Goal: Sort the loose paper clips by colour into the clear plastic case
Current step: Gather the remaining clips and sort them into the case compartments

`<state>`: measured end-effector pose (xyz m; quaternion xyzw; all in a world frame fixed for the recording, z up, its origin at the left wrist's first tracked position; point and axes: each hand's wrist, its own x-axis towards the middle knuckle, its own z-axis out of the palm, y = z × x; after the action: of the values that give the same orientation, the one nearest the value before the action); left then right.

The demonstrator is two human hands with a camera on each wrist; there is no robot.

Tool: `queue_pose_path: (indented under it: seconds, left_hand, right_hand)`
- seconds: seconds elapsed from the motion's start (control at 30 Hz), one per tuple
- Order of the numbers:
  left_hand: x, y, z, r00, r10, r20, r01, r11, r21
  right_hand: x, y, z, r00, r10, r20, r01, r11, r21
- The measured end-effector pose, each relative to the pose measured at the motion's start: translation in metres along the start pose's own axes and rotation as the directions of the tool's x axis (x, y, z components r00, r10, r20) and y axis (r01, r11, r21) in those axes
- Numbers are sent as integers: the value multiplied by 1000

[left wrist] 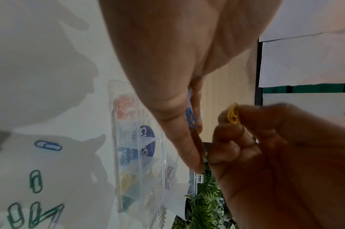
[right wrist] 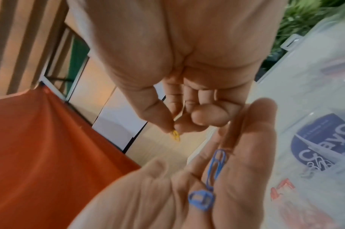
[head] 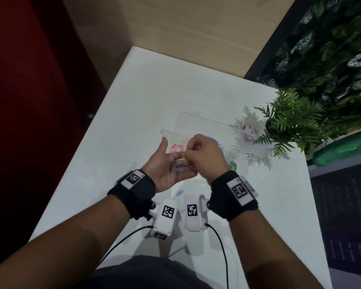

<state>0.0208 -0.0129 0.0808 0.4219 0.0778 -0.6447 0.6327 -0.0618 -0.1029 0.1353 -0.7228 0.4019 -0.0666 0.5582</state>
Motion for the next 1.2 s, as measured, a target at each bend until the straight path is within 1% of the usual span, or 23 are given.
queue_pose_path:
  seconds: [0.03,0.07,0.13,0.23,0.27,0.33,0.43,0.5,0.6,0.67,0.73,0.8,0.87,0.93,0.97,1.0,1.03,1.07,1.1,1.2]
  left_hand:
    - [0,1,1,1000,-13,24,14,1000,-23]
    - [1,1,1,999,-27,43,28,999,-34]
    - [4,1,1,998,-27,59,30,999,-45]
    - [7,2,2,998,-11,59,14,999,-51]
    - [8,3,1,998,-7,56,10,999,-53]
    - [8,5,-1,999,-1,54,5,997,-74]
    - [10,6,-3,999,3,41,2,994,-105]
    - [12,7,-3,1000,0,28,3,994,-114]
    - [15,7,-2,1000,-2,10,3,991,-132]
    - [16,6,0,1000,-2,-3,1,990,-138]
    - [17,5,3,1000,-1,-11,0,991,-134]
    - [20,3,4,1000,0,-18,-2,991,-134]
    - [22,1,6,999,-1,-32,-3,992,-123]
    - [25,-1,10,999,-2,-37,-2,995,-95]
    - [25,-3,12,999,-2,-32,0,997,-78]
    - [26,-5,15,1000,-8,-21,7,998,-65]
    - [26,-6,17,1000,-20,-11,19,998,-59]
    - [26,-7,19,1000,-29,-6,28,998,-50]
    - [26,-8,21,999,-31,-10,30,999,-38]
    - [27,-9,20,998,-22,-58,23,1000,10]
  right_hand:
    - [0,0,-7,1000,8,2,-8,996,86]
    - [2,0,-14,1000,13,2,-13,991,132]
    - [6,4,-26,1000,6,-18,-3,990,139]
    - [17,19,-47,995,18,-100,-6,993,118]
    - [23,25,-55,989,35,-142,-22,996,91]
    - [37,41,-71,972,63,-225,-70,997,-23]
    - [60,72,-86,943,144,-299,-204,963,-178]
    - [71,87,-88,933,182,-309,-266,929,-256]
    - [81,101,-87,941,184,-283,-286,879,-380]
    - [83,103,-87,944,204,-261,-299,862,-410]
    - [81,100,-87,939,213,-271,-312,859,-406]
    - [73,89,-86,952,155,-264,-257,872,-417]
    - [56,70,-77,981,19,-195,-100,902,-419]
    - [34,48,-60,988,-145,-46,114,906,-408]
    - [25,41,-49,980,-193,55,198,881,-429]
    - [17,37,-39,965,-213,155,261,845,-468]
    - [13,37,-29,949,-208,235,303,802,-514]
    - [11,39,-21,940,-193,282,324,764,-558]
    - [10,42,-15,940,-175,292,321,743,-588]
    - [9,49,-4,953,-151,264,282,761,-584]
